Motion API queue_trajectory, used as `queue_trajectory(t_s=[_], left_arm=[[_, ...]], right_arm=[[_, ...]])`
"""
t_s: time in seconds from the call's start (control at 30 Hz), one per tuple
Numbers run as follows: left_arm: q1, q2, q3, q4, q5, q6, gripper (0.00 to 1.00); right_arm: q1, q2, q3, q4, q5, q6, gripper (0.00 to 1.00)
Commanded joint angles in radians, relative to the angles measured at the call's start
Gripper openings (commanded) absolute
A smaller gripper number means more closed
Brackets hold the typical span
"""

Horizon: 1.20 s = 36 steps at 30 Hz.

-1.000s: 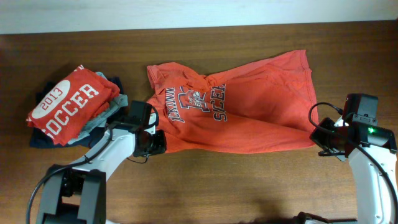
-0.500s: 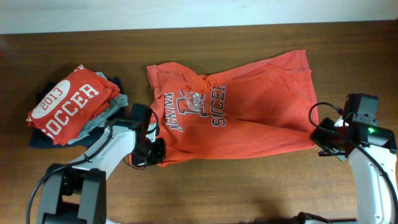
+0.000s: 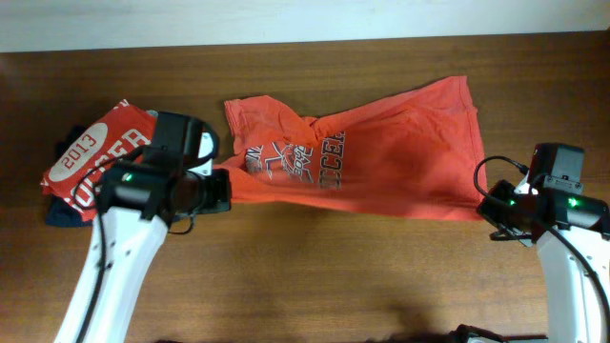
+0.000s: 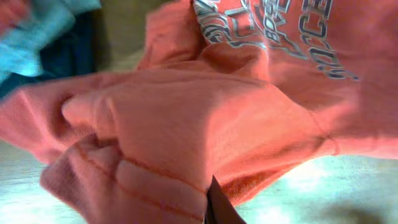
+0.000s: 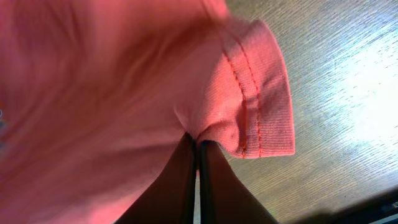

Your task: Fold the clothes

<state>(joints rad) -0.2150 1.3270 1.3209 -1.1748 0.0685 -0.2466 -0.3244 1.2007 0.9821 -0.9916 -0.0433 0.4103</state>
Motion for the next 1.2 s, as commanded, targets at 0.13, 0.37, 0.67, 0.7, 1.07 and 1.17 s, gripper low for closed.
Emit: queue_trajectory(t_s=[0.13,0.37,0.67,0.7,1.07,1.17], left_arm=[[0.003,-0.017,0.008,-0.029,-0.065,0.017,0.15],[0.003,-0.017,0.008,-0.023,-0.065,0.017,0.08],[-0.025,-0.011,-0.125,0.000,0.048,-0.026,0.24],[-0.033,-0.007,-0.175,0.032,0.048,-0.029,0.27],[-0.057,0.181,-0.480,0.423,0.130,-0.051,0.42],[-0.057,0.233,-0.480,0.467,0.147,-0.051,0.42]], right_arm=[[0.004,-0.019,0.026,0.000,0.002,-0.011,0.04],[0.004,-0.019,0.026,0.000,0.002,-0.011,0.04],[0.004,-0.019,0.026,-0.001,0.002,-0.011,0.04],[0.004,-0.019,0.026,-0.001,0.002,-0.011,0.04],[0.004,-0.019,0.026,0.000,0.002,-0.011,0.04],[0.004,-0.019,0.026,0.000,0.002,-0.011,0.04]])
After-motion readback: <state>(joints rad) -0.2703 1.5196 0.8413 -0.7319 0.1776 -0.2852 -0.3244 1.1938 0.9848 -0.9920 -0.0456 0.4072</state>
